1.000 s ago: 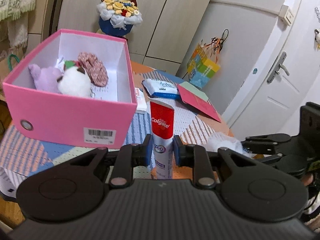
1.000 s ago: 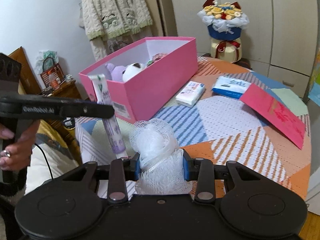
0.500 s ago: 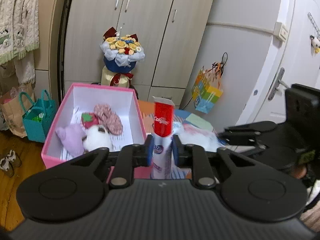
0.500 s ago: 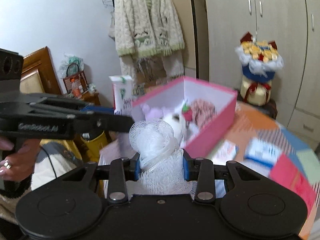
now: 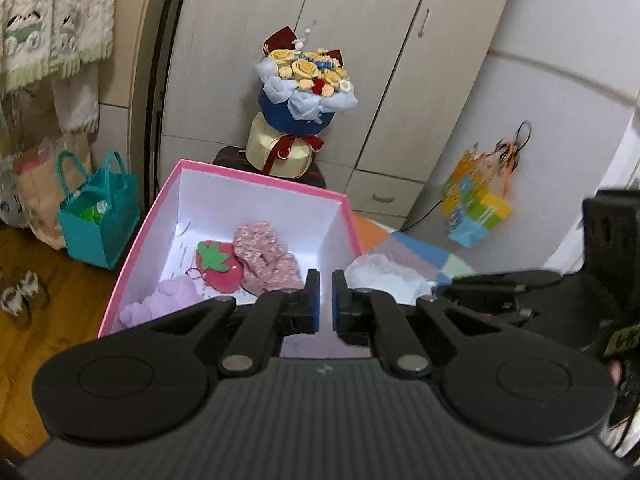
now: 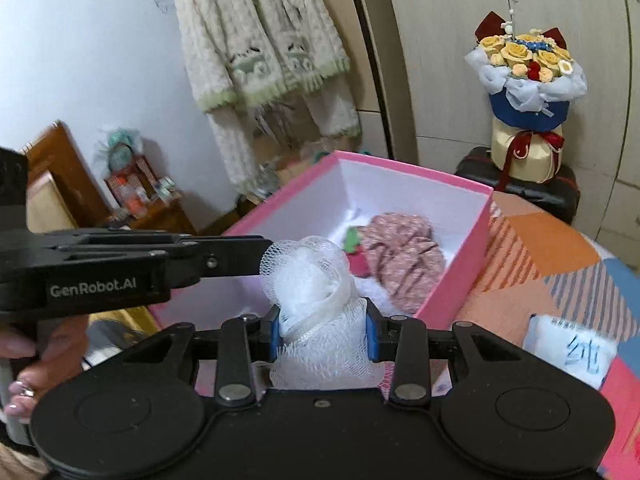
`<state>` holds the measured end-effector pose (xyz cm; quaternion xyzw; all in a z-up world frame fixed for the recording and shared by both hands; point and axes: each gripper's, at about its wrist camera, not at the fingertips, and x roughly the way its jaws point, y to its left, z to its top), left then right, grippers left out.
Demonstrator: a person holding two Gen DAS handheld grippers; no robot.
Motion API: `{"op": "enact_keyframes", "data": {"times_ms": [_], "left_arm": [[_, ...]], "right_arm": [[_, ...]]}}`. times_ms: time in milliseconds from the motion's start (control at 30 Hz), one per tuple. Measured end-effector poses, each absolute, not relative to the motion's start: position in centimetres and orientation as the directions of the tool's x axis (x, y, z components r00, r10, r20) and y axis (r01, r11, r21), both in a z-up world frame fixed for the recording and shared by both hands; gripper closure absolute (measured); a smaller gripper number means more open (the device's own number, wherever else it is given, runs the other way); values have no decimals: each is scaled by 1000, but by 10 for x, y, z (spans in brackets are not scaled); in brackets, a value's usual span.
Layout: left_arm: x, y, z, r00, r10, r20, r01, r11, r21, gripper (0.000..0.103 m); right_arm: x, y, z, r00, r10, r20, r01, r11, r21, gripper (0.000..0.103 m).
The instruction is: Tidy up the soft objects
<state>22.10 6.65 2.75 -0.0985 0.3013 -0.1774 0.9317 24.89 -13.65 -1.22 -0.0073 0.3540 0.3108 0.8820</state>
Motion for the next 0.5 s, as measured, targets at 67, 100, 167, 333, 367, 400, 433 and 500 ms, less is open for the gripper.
{"op": "enact_keyframes", "data": {"times_ms": [67, 100, 167, 333, 367, 400, 433, 500], "left_arm": [[226, 61, 22, 761, -363, -538, 268, 931, -248, 98], [228, 61, 21, 765, -352, -540, 262, 935, -238, 98], [232, 59, 19, 769, -334, -546, 252, 942, -220, 97], [232, 67, 20, 780, -314, -542, 237, 949, -210, 93], [228, 69, 21, 787, -308, -535, 237, 951, -198, 89], [225, 71, 22, 792, -302, -531, 236, 953, -190, 87], [222, 73, 23, 796, -299, -526, 237, 954, -184, 81], [214, 79, 27, 799, -298, -522, 239, 954, -179, 73]], "right_arm": [[253, -133, -15, 557, 543, -629, -563, 803, 195, 54], [257, -132, -15, 556, 541, -631, -567, 802, 189, 54], [261, -129, -16, 565, 538, -626, -565, 805, 182, 53], [265, -125, -16, 624, 499, -602, -551, 827, 114, 23], [263, -125, -16, 625, 505, -595, -556, 823, 115, 23], [261, -126, -14, 623, 515, -589, -562, 818, 121, 23], [259, -127, -13, 622, 521, -585, -566, 815, 123, 23], [252, -129, -11, 629, 522, -576, -568, 814, 118, 23]]}}
